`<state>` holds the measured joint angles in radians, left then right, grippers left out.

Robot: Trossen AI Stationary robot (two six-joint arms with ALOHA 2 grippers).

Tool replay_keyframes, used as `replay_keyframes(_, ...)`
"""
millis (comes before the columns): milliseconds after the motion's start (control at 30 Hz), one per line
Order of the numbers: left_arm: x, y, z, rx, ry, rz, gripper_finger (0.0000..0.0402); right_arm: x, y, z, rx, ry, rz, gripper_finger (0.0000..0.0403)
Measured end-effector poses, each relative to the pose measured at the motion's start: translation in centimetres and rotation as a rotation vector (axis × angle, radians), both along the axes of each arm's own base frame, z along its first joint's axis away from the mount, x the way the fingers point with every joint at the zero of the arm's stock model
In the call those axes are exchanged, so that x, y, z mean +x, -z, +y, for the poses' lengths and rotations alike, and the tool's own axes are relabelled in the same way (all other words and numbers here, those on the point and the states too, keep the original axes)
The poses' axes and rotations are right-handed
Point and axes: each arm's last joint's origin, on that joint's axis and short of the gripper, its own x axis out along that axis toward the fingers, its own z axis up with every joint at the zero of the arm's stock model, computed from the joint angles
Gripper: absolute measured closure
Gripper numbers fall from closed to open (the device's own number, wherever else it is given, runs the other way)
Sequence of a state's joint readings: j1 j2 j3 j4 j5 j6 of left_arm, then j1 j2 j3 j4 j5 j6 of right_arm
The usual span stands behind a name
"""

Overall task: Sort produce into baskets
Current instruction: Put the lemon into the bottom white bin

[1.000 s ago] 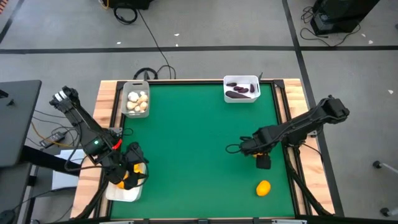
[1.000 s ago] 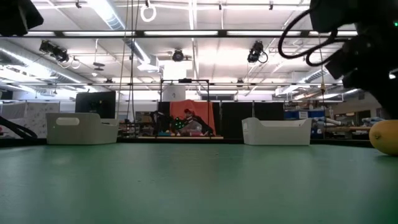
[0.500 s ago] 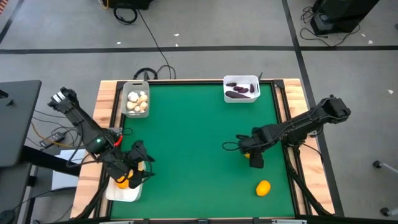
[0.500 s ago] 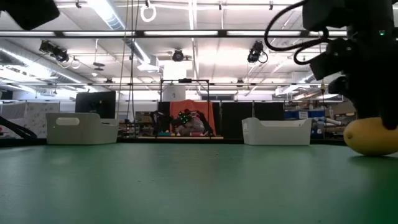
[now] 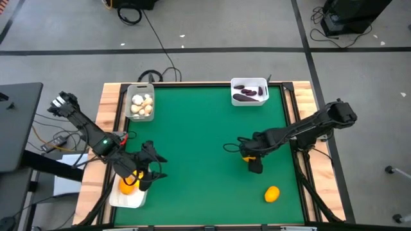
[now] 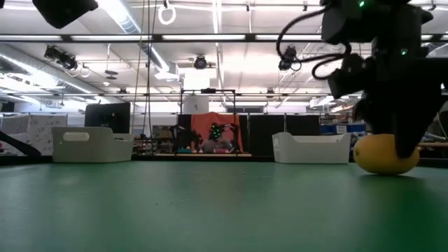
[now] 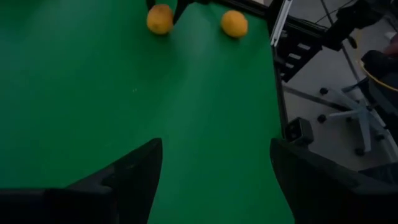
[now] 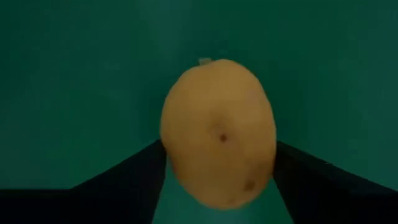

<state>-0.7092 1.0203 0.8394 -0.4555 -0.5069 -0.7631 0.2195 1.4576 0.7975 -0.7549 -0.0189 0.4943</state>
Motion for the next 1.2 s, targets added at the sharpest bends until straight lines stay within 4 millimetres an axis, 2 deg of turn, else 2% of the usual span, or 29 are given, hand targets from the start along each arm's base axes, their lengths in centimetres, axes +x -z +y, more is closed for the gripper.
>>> replay_keyframes(100,0.0,0.1,0.1,0.009,-0.004,0.010,0.0100,0.6,0.9,0.0,0.028,0.003,0.012,0.0083)
replay_keyframes(200,0.1,0.2,0.3,0.017,-0.009,0.017,0.0100,1.2,2.1,0.2,0.051,0.027,0.043,0.0072)
replay_keyframes(300,0.0,0.3,0.4,0.025,-0.015,0.032,0.0100,1.4,2.4,0.3,0.061,0.080,0.040,0.0090)
replay_keyframes(400,0.0,0.4,0.5,0.035,-0.015,0.041,0.0100,1.6,2.0,0.5,0.074,0.115,0.014,0.0129)
replay_keyframes(467,0.0,0.4,0.5,0.049,-0.031,0.035,0.0100,2.4,0.9,0.7,0.102,0.127,-0.057,0.0152)
replay_keyframes(600,0.5,0.9,1.1,0.050,-0.094,0.001,0.0100,4.7,-2.0,1.1,0.121,0.127,-0.257,0.0153)
replay_keyframes(767,1.7,1.0,2.3,0.010,-0.172,-0.046,0.0087,8.2,-6.3,1.3,-0.019,0.072,-0.522,0.0140)
replay_keyframes(900,2.8,0.6,3.9,-0.049,-0.281,-0.099,0.0072,10.6,-8.1,1.5,-0.195,0.000,-0.586,0.0125)
replay_keyframes(1067,4.1,-0.2,5.9,-0.122,-0.360,-0.175,0.0062,14.3,-9.5,2.0,-0.345,-0.093,-0.630,0.0129)
replay_keyframes(1200,4.7,-0.1,6.9,-0.069,-0.347,-0.168,0.0061,17.1,-10.5,2.3,-0.416,-0.130,-0.664,0.0129)
